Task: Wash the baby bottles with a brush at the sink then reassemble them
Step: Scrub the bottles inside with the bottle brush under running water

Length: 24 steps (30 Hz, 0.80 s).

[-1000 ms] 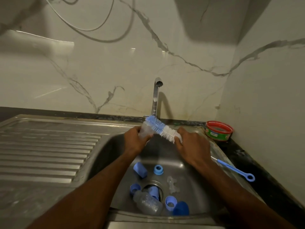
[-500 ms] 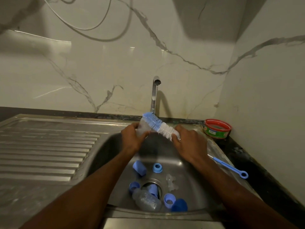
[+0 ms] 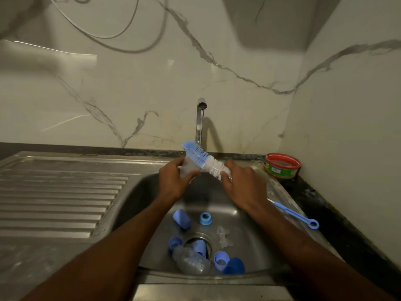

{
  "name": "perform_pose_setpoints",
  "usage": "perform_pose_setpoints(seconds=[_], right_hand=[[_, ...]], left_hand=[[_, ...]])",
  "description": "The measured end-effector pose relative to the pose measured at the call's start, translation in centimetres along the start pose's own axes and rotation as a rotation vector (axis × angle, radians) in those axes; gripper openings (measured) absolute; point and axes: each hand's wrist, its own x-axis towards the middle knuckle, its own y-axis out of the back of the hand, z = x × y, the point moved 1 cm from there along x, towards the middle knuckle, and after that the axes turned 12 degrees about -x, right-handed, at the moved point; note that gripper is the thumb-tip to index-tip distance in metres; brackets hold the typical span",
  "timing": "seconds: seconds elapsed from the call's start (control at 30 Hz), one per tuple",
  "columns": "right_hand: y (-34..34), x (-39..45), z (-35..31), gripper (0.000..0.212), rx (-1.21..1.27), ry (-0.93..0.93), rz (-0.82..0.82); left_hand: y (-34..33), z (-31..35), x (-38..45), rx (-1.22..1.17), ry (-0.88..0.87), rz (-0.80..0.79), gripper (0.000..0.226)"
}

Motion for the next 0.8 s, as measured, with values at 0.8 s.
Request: perform_pose_setpoints(seconds=[0.8], right_hand=[[0.6,-0.1,0.3,0.032,-0.075,-0.021,-0.007]], left_hand=[[-0.4,-0.3,-0.1,0.032,-0.009,-0.037,0.049]])
